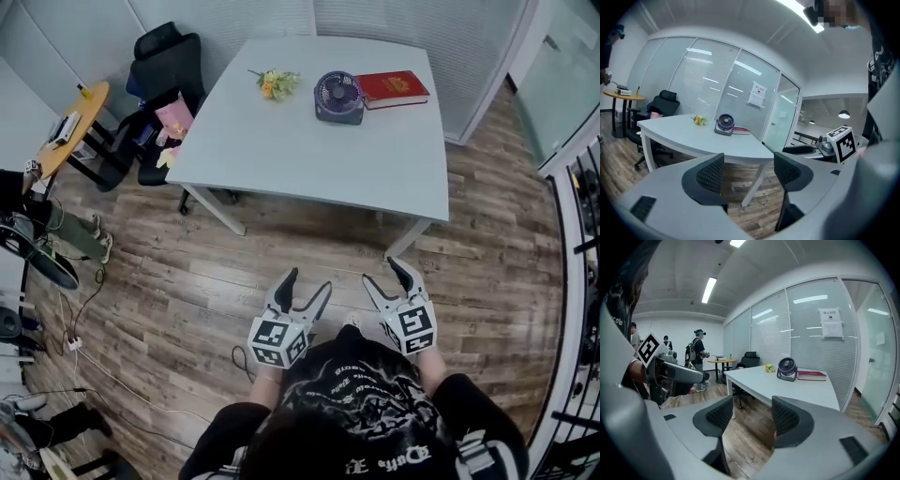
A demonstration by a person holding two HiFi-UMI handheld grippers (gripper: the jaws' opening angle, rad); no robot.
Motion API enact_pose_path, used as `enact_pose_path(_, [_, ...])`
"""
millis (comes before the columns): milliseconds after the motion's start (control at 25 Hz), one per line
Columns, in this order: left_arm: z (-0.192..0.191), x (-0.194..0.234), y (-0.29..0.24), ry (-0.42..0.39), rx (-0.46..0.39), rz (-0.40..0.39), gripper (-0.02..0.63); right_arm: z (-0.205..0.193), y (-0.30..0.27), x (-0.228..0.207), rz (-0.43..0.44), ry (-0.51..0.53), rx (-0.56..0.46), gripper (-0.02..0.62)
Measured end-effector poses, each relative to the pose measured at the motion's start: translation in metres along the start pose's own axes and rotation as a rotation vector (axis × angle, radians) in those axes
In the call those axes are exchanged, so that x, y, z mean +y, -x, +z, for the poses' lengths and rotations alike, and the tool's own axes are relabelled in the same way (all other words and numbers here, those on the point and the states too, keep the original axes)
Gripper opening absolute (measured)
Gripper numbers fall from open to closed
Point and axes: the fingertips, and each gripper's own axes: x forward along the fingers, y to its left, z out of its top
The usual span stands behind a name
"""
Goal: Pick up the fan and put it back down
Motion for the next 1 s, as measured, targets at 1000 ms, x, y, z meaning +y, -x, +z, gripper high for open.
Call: enact_pose_path(1000, [-0.005,-0.011,-0.128,-0.035,0.115,0.009,0.334,0.003,-0.037,-0.104,0.034,0.016,0.024,0.272])
